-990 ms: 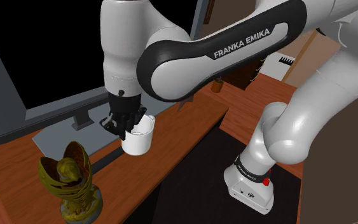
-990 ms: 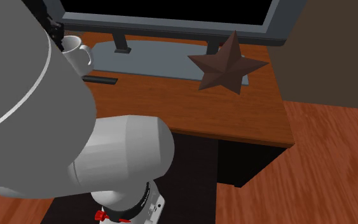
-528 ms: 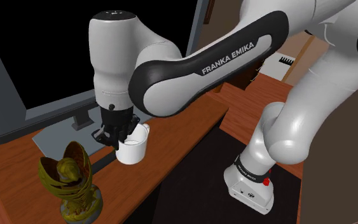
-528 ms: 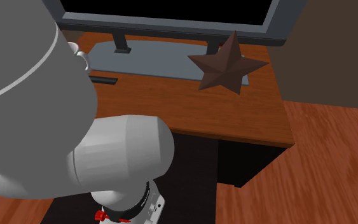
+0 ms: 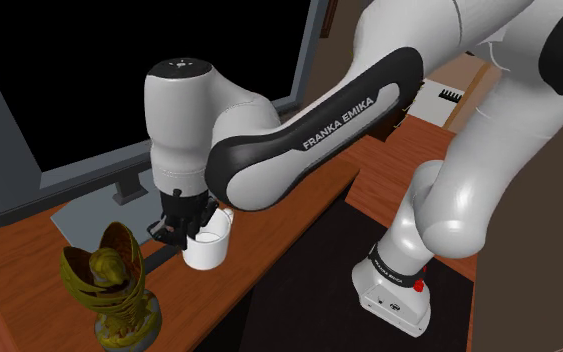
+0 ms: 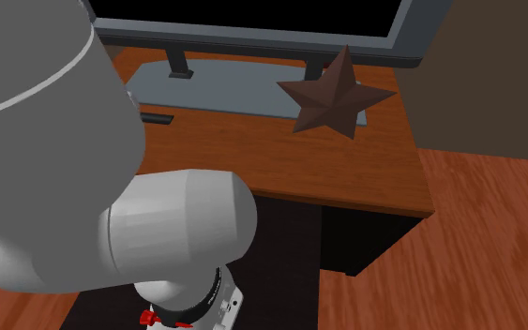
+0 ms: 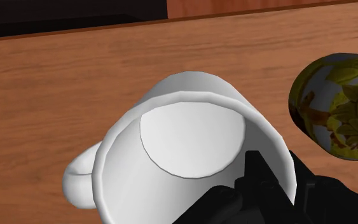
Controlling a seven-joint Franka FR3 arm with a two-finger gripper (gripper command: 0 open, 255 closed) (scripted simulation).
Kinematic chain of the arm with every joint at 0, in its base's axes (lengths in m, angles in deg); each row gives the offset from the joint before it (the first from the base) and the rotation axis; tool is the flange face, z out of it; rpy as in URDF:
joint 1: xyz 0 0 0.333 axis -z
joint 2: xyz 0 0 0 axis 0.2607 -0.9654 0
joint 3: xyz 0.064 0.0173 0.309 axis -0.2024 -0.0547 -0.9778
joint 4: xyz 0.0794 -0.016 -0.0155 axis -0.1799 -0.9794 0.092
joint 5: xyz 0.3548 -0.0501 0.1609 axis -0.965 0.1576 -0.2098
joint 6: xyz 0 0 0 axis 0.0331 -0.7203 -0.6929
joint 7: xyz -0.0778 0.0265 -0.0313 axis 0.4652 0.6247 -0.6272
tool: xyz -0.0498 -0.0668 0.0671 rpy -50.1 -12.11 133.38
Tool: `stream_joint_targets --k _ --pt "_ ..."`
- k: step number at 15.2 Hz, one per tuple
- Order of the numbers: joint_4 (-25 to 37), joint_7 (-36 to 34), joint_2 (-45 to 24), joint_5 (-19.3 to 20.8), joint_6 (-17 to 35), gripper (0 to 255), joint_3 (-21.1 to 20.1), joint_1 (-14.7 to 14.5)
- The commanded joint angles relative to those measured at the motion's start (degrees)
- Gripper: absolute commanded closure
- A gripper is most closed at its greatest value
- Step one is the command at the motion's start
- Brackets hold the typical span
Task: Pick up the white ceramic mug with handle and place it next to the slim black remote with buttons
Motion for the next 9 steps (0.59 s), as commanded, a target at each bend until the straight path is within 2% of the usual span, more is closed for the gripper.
stream_joint_targets --k 1,9 --pt "-0.7 -0.5 -0.9 0.6 1.5 255 0.0 0.0" --pt "-2.4 -3.3 -5.8 4.5 7.5 255 0.3 -0.2"
